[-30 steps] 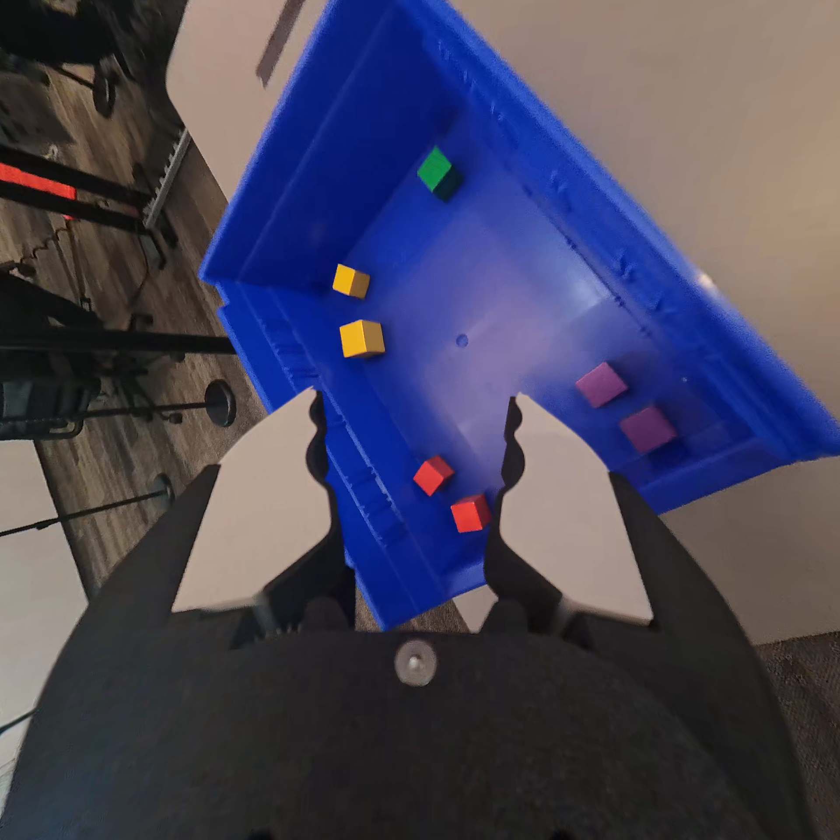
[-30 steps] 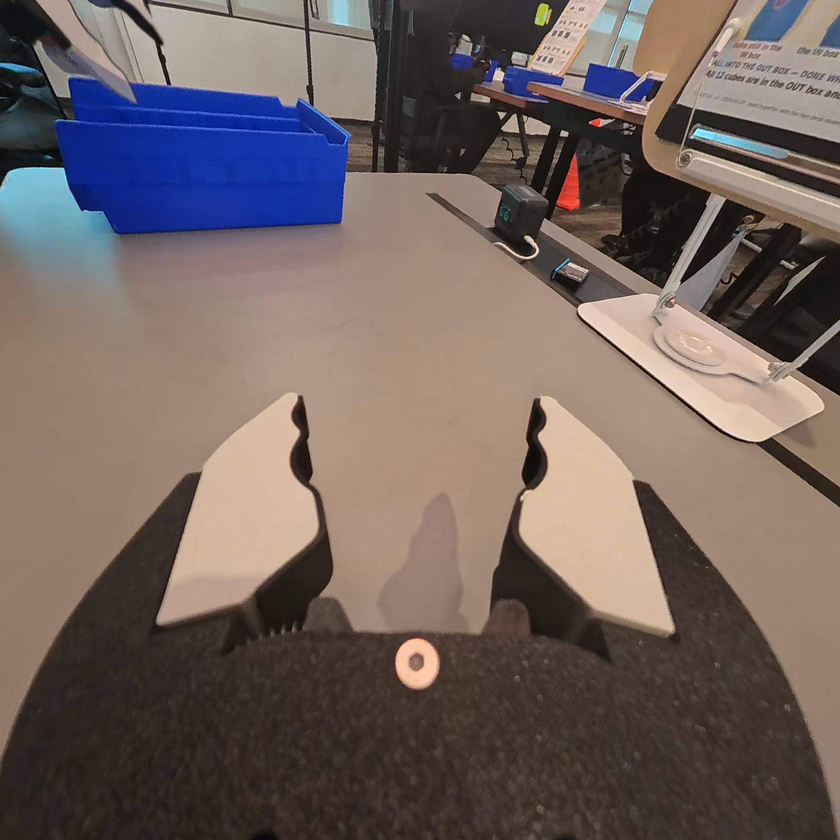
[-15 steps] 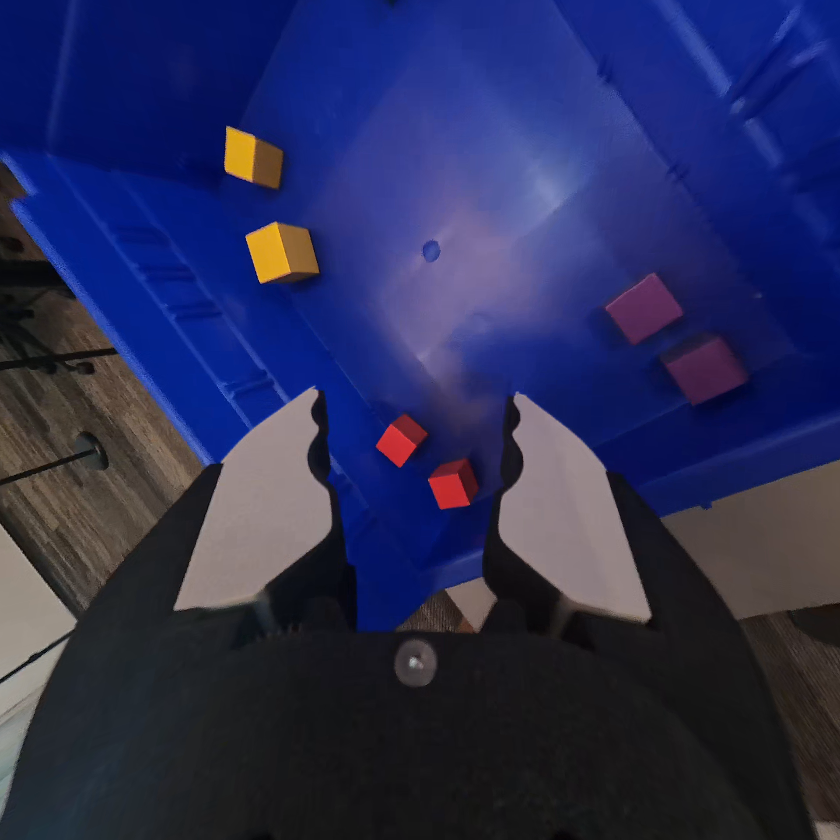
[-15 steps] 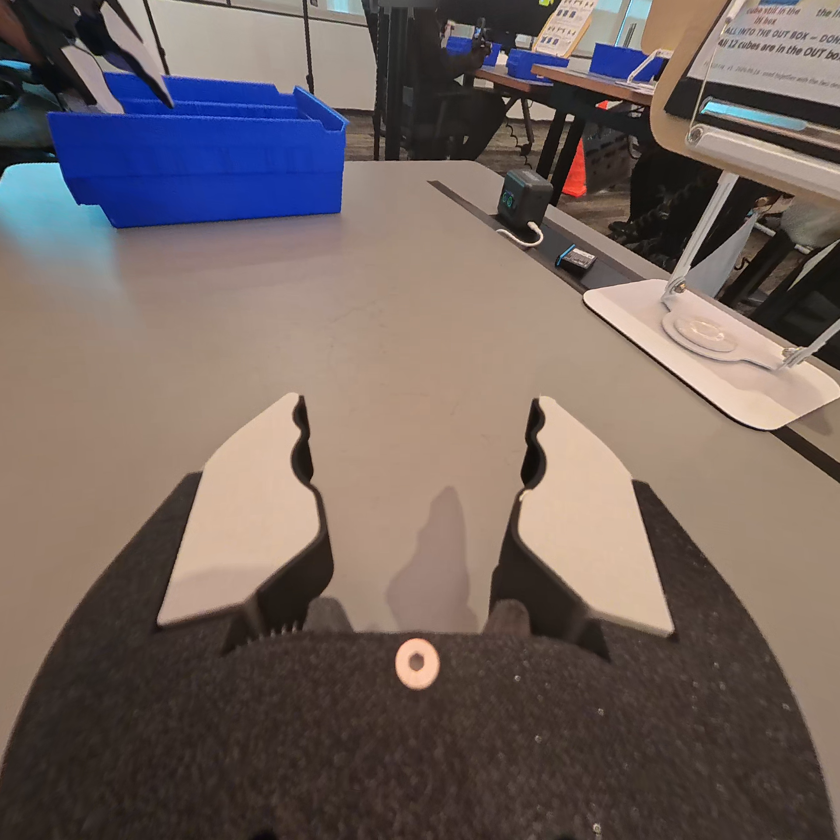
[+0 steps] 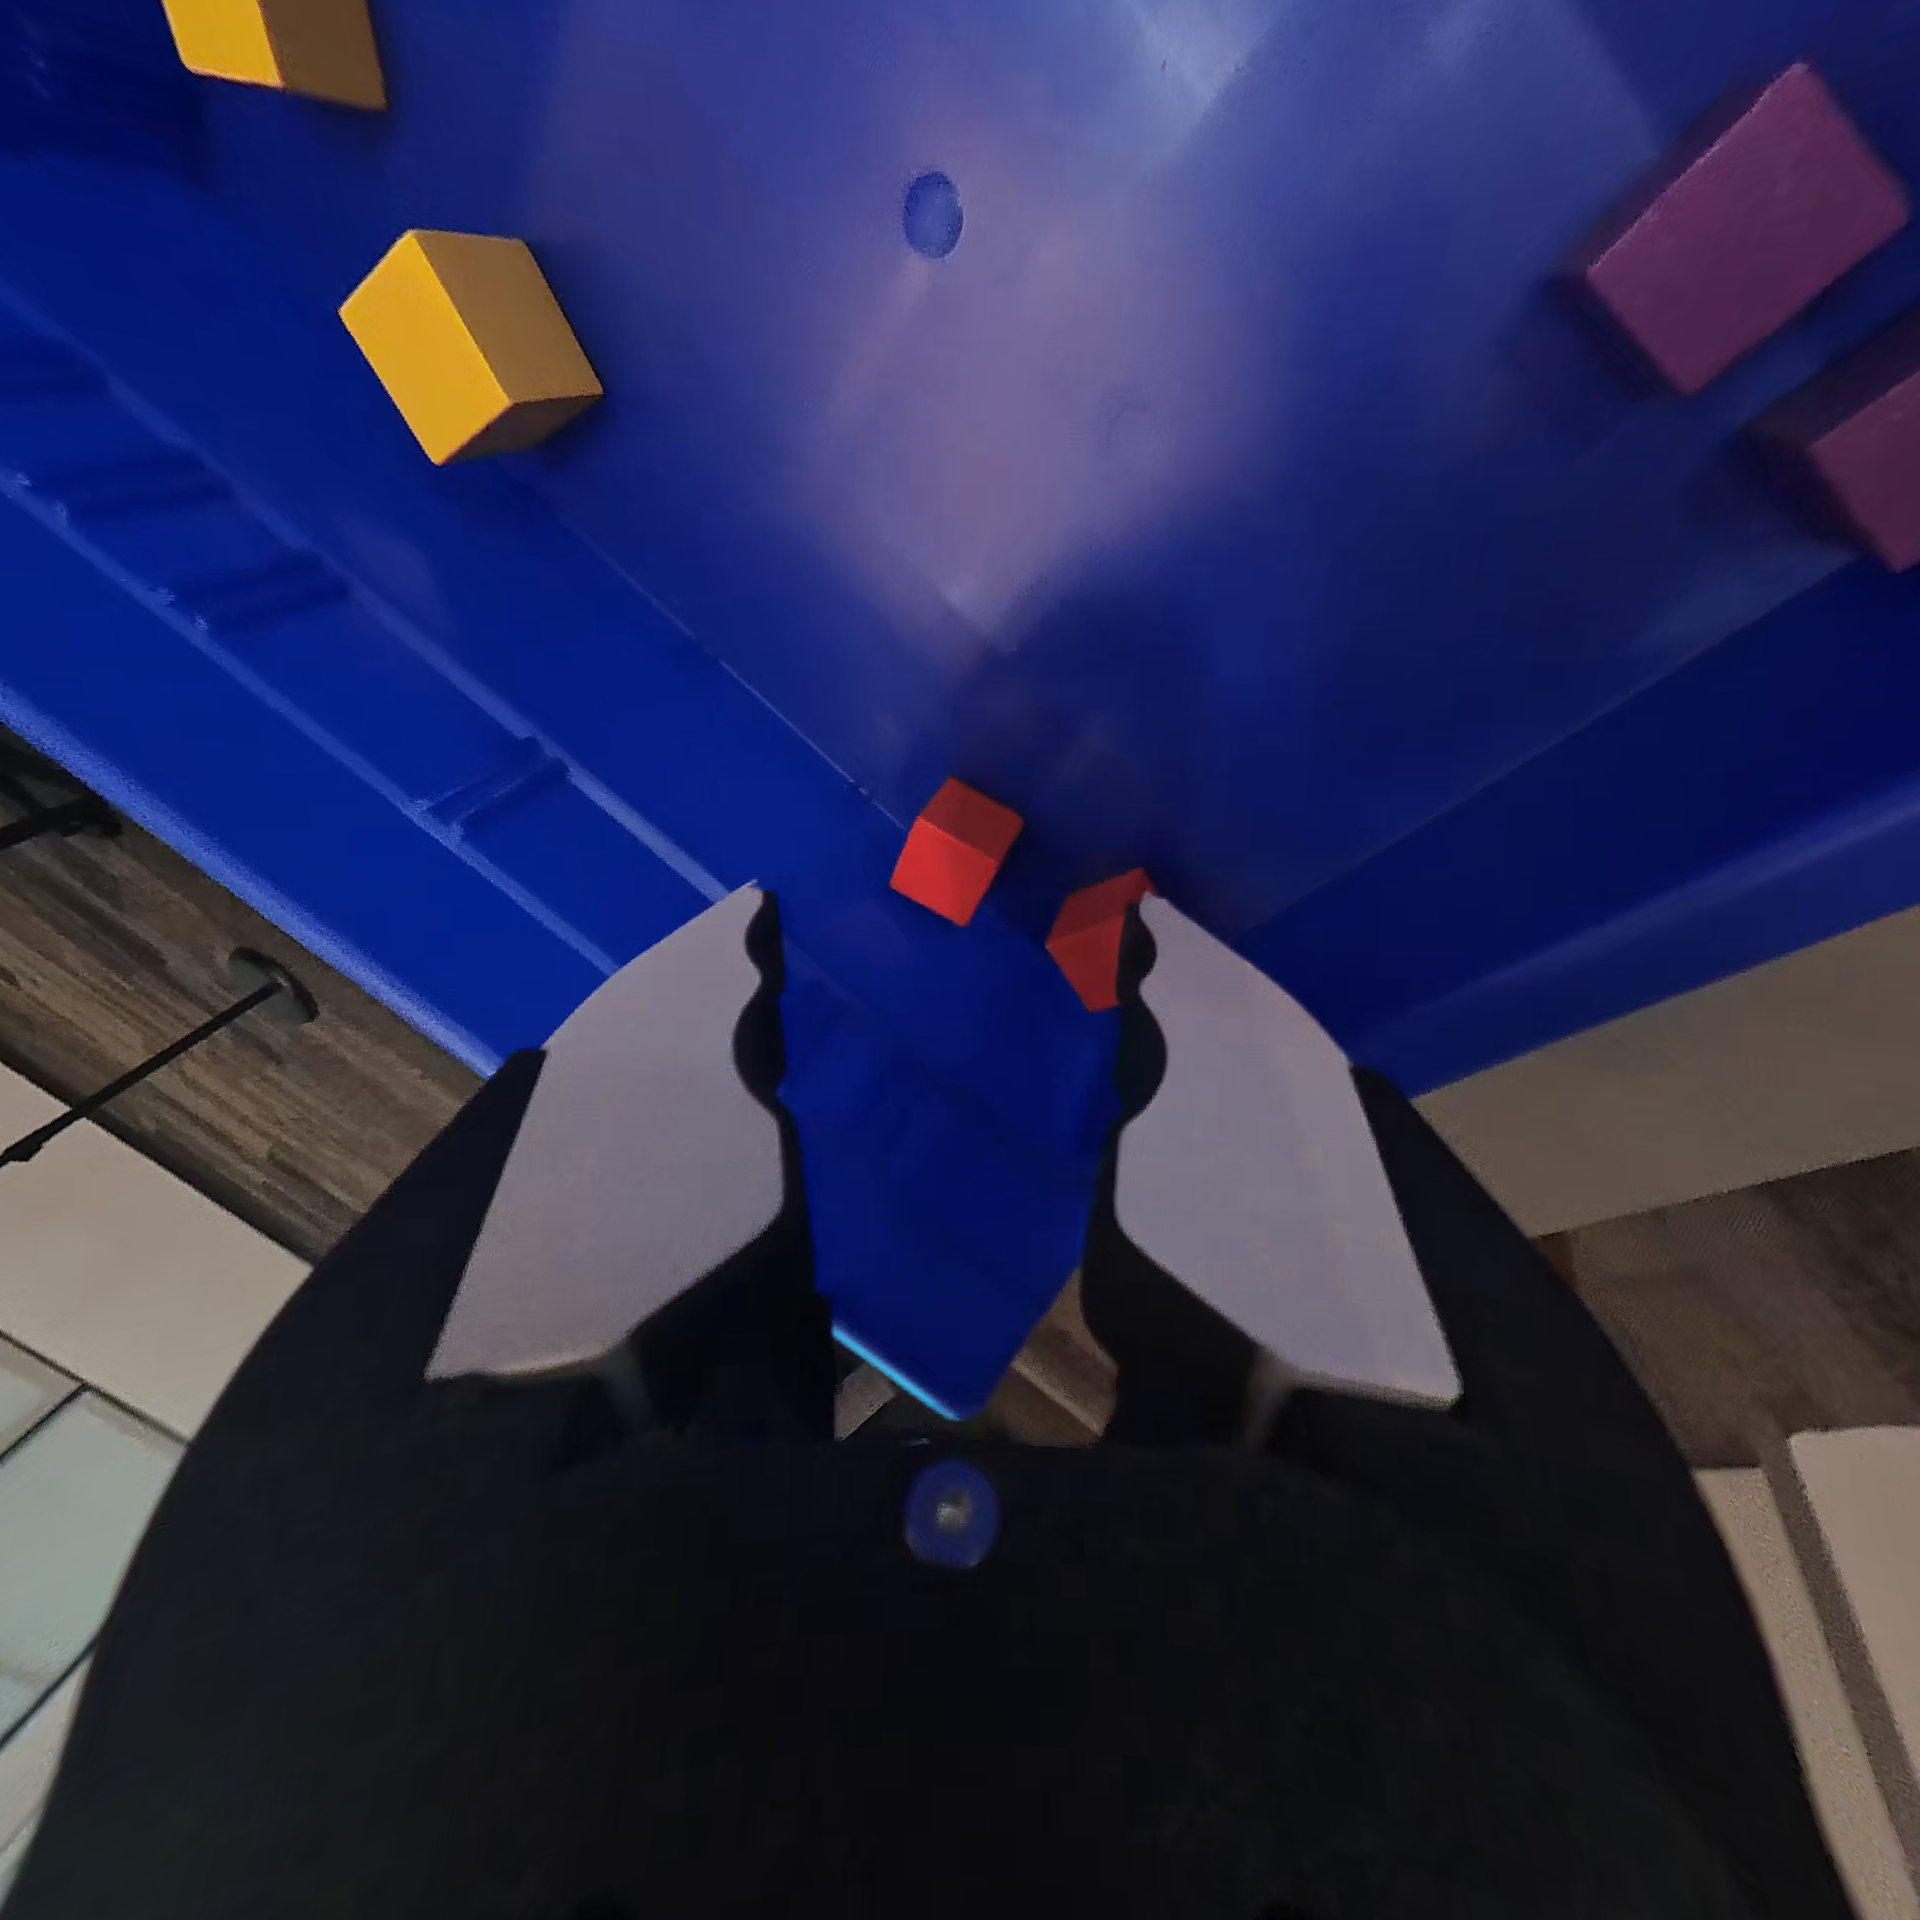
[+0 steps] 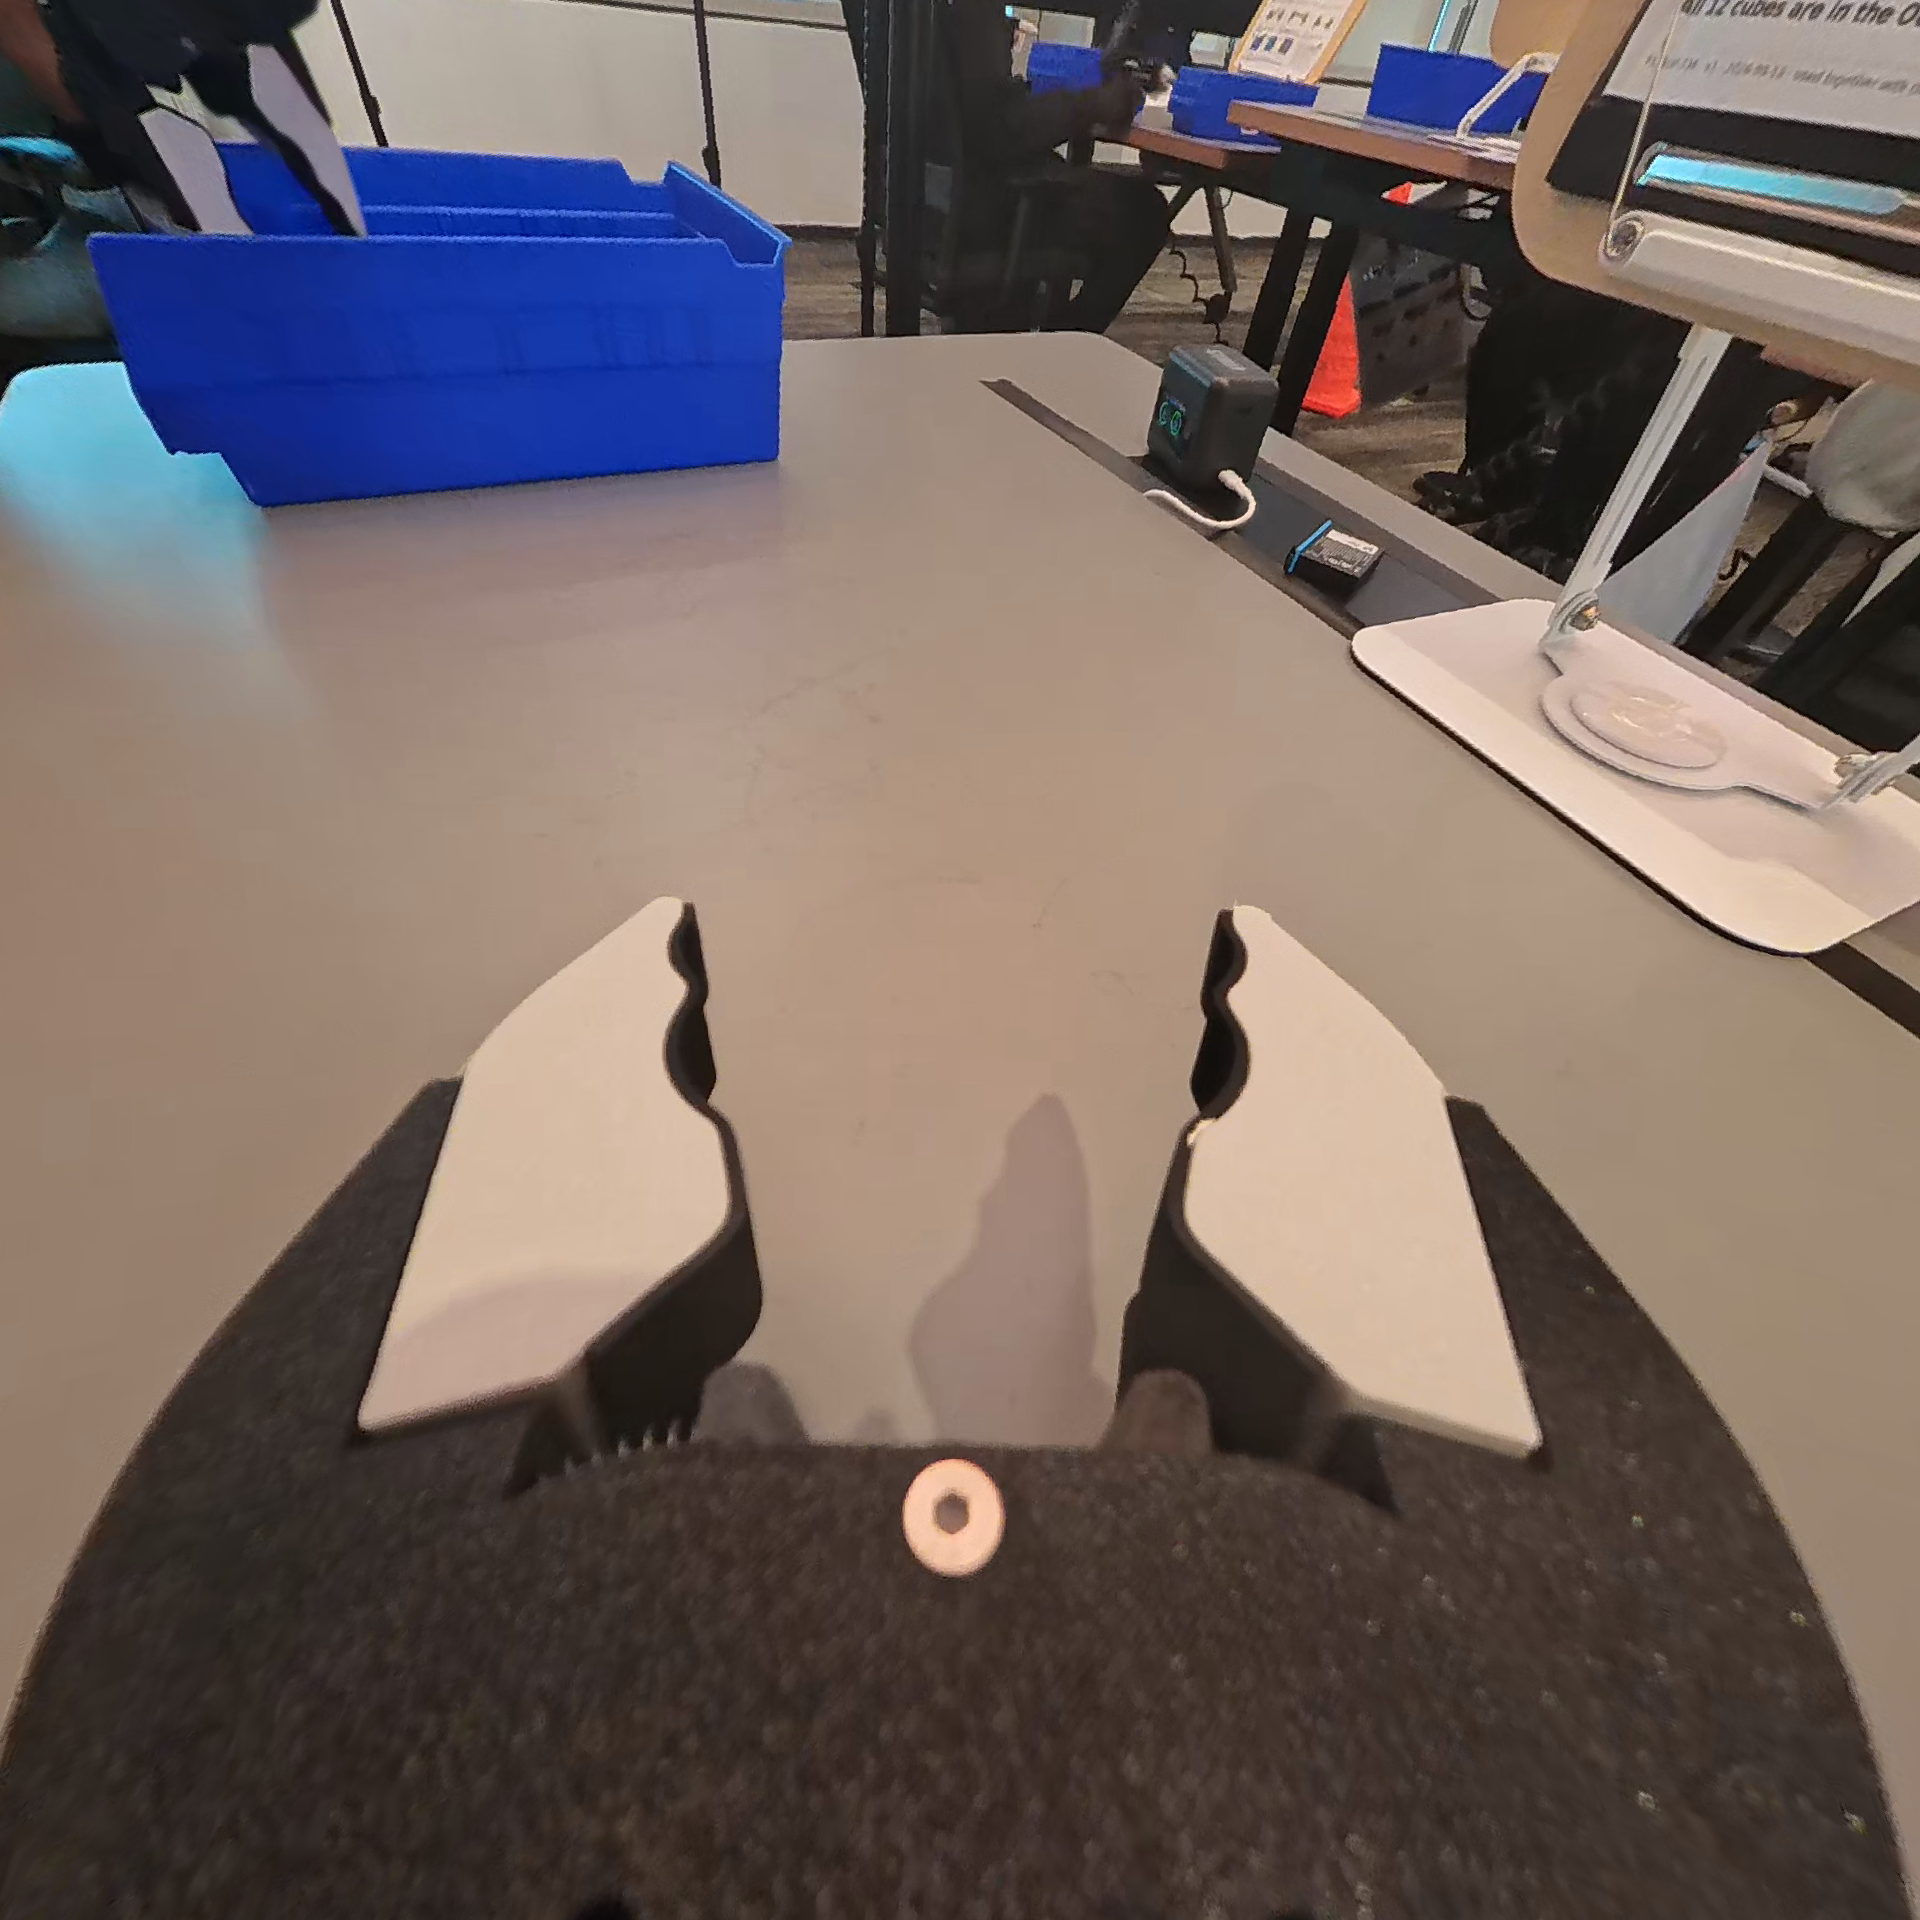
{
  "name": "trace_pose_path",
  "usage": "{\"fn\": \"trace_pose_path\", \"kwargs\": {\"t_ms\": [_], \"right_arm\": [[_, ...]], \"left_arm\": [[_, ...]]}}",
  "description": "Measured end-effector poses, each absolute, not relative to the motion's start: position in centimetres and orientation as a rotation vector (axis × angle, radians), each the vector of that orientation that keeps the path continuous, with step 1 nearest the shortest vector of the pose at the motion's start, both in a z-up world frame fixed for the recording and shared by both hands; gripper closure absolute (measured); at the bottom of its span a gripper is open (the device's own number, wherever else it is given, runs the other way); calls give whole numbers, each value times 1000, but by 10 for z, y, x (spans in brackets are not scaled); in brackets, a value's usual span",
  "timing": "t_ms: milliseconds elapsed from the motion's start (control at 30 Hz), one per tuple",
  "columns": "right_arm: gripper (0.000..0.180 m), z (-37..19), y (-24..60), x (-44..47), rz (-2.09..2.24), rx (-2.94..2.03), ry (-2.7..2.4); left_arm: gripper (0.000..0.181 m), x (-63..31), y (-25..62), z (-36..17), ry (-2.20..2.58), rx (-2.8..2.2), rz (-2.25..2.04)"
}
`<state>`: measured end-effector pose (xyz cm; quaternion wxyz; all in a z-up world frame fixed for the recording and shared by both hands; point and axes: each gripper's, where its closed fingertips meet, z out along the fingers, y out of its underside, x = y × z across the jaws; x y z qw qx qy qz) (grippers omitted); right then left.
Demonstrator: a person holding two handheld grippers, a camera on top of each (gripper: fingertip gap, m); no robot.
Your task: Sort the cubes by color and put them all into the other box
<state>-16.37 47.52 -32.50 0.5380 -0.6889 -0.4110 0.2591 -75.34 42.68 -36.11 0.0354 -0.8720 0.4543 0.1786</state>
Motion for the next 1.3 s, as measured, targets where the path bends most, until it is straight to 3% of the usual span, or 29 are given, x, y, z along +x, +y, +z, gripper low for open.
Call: {"fn": "trace_pose_path", "kwargs": {"t_ms": [533, 767, 967, 1133, 1300], "right_arm": [[88, -323, 476, -159, 599, -1631, -980], [88, -321, 477, -156, 598, -1627, -970], [88, -324, 477, -156, 601, -1637, -977], [88, -325, 478, -156, 603, -1642, -975], [88, -325, 478, -156, 631, -1653, -961]], "left_arm": [[139, -760, 426, -386, 2073, -2676, 772], [142, -770, 428, -398, 2172, -2697, 850], [157, -778, 423, -402, 2202, -2735, 857], [158, -766, 433, -383, 2023, -2738, 784], [159, -728, 481, -314, 1473, -2533, 550]]}}
